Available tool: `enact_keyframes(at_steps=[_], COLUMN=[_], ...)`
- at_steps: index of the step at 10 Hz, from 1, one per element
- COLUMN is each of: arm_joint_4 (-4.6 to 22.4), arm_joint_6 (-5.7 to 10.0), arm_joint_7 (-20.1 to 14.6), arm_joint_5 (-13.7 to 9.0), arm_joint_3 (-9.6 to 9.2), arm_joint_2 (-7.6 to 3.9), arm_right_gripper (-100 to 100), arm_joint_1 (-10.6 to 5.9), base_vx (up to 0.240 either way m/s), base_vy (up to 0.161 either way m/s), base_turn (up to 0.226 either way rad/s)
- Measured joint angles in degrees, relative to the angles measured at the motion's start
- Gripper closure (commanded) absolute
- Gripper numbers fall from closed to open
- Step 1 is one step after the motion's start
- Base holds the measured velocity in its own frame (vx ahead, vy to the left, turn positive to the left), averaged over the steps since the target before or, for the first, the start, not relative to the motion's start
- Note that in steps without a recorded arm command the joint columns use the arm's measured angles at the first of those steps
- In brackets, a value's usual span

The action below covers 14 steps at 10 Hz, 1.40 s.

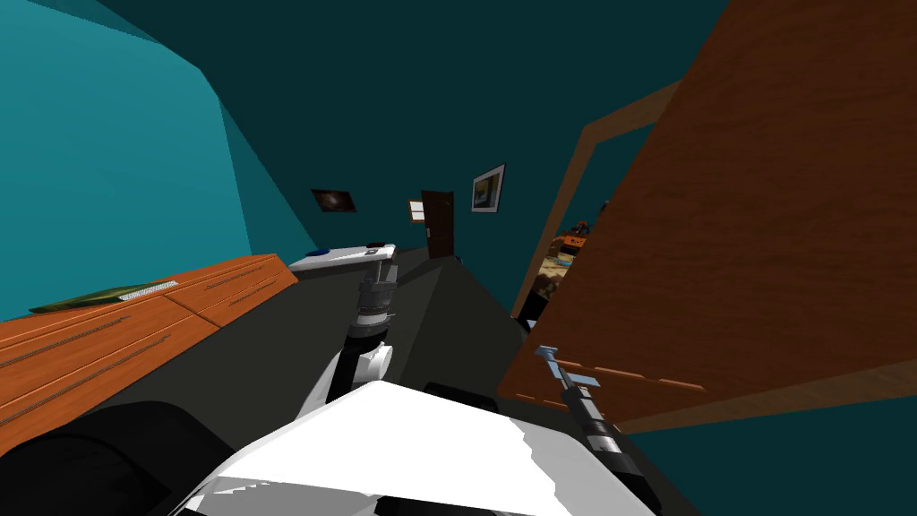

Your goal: Pull the door open

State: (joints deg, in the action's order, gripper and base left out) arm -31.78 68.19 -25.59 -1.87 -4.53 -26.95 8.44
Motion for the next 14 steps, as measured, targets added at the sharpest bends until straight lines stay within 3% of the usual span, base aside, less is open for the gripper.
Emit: enact_keyframes(at_steps=[3, 11, 14], arm_joint_4=[1.1, 0.93, 1.34], arm_joint_6=[1.34, 1.31, 1.95], arm_joint_7=[-0.19, -0.17, -0.27], arm_joint_5=[0.06, 0.01, -0.11], arm_joint_3=[-0.16, -0.09, 0.0], arm_joint_2=[-0.13, -0.2, -0.44], arm_right_gripper=[100, 100, 100], arm_joint_1=[0.16, 0.37, 0.6], base_vx=[0.003, 0.0, 0.0], base_vy=[0.002, 0.003, 0.001], base_turn=[0.007, 0.009, 0.003])
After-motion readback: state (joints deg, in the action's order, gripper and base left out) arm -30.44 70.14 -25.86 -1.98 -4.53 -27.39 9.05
